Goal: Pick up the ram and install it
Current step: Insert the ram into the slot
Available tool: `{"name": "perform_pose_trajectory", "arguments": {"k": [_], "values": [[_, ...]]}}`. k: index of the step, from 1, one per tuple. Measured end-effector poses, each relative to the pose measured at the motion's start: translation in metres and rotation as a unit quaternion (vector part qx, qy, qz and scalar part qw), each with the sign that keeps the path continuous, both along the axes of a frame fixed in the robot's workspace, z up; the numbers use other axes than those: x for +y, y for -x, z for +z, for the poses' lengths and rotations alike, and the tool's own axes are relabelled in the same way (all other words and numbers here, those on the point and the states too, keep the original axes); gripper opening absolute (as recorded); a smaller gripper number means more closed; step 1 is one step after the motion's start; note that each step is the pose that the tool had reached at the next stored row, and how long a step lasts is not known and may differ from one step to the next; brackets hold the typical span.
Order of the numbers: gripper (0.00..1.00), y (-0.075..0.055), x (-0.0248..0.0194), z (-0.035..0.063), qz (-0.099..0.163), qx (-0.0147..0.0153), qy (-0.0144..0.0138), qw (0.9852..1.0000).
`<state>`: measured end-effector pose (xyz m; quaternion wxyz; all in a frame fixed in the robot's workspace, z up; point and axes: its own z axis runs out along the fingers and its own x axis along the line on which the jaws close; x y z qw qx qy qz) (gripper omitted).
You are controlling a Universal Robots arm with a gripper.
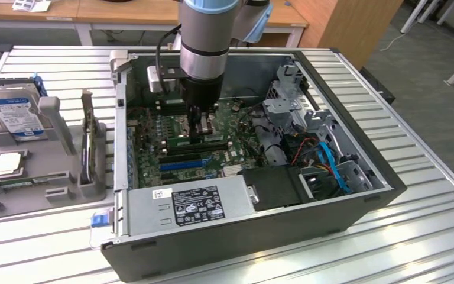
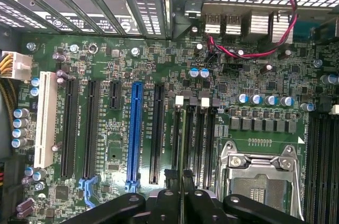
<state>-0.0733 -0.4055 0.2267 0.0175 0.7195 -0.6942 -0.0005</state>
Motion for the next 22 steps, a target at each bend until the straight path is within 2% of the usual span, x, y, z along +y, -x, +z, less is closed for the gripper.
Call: {"name": "perform_pose_trajectory", "arguments": {"k": [22], "values": [[0.13, -0.0004, -0.0016, -0.0015, 0.000, -0.0001, 0.0003, 1.0000]]}}
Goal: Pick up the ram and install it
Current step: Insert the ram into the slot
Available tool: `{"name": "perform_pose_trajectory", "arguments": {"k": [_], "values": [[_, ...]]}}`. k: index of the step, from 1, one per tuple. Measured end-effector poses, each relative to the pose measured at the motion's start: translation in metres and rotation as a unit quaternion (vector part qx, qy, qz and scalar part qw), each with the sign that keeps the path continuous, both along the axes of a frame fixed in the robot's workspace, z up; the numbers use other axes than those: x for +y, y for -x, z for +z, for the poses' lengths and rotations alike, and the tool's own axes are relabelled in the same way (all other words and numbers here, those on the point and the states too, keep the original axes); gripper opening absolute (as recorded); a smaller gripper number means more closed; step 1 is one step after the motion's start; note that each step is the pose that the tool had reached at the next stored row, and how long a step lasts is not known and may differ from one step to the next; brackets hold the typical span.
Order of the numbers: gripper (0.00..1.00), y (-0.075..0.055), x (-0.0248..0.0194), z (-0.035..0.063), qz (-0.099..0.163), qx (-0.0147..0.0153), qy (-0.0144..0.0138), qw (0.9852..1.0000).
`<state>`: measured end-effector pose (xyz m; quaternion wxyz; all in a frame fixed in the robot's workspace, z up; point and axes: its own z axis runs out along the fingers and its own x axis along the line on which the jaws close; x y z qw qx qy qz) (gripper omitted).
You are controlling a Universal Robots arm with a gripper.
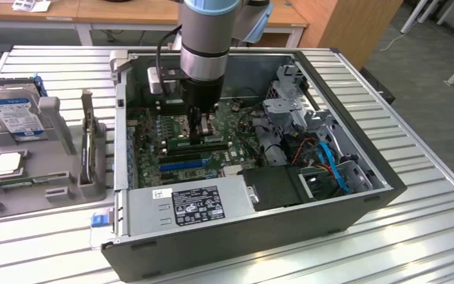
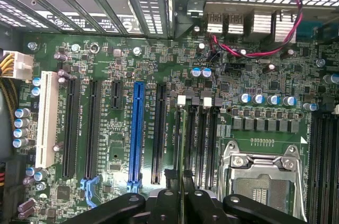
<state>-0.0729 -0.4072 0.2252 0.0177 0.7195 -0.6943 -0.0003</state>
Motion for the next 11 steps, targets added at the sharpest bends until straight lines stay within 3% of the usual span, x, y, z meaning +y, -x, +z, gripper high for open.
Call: {"name": "perform_pose_trajectory", "arguments": {"k": [11], "values": [[0.13, 0.0000, 0.0000, -0.0013, 0.002, -0.0003, 0.0000, 1.0000]]}}
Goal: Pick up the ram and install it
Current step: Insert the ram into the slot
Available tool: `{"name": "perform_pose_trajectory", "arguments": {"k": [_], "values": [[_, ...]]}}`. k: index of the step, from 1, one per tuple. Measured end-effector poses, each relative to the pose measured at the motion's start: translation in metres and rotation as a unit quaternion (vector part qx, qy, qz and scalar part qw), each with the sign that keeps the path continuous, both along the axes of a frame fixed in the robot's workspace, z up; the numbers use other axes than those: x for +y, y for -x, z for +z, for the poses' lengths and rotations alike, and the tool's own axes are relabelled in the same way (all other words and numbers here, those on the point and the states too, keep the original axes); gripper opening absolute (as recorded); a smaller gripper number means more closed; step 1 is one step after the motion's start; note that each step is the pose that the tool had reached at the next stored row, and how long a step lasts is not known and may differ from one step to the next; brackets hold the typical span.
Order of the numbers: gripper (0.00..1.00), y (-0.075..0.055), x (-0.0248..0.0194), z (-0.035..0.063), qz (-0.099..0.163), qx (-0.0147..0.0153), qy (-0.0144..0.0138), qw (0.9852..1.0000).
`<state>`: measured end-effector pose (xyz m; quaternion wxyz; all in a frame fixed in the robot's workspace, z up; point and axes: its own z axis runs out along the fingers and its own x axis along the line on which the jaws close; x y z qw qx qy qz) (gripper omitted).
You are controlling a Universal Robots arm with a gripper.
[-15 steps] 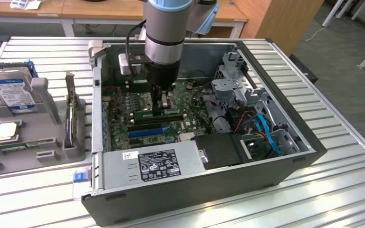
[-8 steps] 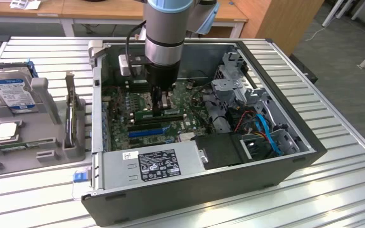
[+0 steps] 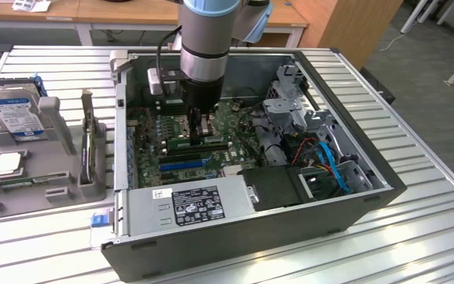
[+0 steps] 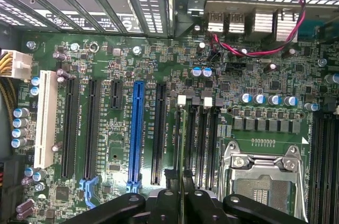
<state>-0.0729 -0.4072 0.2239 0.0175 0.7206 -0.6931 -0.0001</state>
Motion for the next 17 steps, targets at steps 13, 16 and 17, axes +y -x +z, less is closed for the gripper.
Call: {"name": "perform_pose_trajectory", "arguments": {"k": [13, 16, 17], "values": [[0.13, 0.0000, 0.0000, -0.0025, 0.001, -0.0006, 0.0001, 1.0000], [0.13, 0.0000, 0.0000, -0.0026, 0.001, -0.0006, 0.0000, 1.0000], [0.13, 0.0000, 0.0000, -0.0026, 0.001, -0.0006, 0.0000, 1.0000]]}}
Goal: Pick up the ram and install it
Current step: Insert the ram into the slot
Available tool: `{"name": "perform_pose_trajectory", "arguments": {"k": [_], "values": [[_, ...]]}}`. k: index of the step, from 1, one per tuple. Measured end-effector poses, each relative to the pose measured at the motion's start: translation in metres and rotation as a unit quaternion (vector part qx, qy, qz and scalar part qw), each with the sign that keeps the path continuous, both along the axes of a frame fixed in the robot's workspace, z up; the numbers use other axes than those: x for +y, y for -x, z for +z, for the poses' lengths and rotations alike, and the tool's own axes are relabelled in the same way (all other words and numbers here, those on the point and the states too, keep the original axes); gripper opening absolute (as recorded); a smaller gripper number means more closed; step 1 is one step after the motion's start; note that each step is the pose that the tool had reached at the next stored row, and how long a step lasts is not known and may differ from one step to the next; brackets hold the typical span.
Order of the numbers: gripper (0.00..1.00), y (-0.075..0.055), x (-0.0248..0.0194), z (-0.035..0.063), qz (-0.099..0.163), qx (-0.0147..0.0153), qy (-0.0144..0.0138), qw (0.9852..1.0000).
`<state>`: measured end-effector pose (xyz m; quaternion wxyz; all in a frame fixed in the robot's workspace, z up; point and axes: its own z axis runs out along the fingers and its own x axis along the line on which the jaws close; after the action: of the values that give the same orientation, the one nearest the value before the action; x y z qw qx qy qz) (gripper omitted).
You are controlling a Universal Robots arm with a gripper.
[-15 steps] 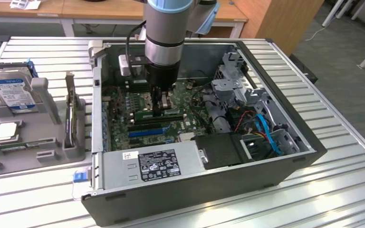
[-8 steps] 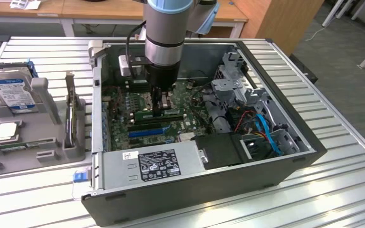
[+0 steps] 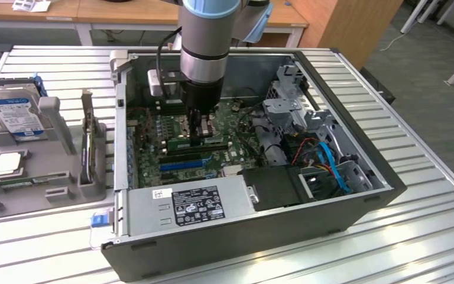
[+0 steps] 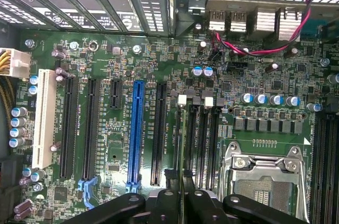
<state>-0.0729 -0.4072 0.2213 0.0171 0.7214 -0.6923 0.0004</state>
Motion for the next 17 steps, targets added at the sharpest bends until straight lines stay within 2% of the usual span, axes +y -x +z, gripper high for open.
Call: {"name": "perform_pose_trajectory", "arguments": {"k": [13, 15, 16, 17], "values": [[0.13, 0.0000, 0.0000, -0.0017, 0.000, -0.0001, 0.0000, 1.0000], [0.14, 0.0000, 0.0000, -0.0017, 0.000, -0.0001, 0.0000, 1.0000], [0.20, 0.0000, 0.0000, -0.0017, 0.000, -0.0001, 0.0000, 1.0000], [0.20, 0.0000, 0.0000, -0.0017, 0.000, -0.0001, 0.0000, 1.0000]]}}
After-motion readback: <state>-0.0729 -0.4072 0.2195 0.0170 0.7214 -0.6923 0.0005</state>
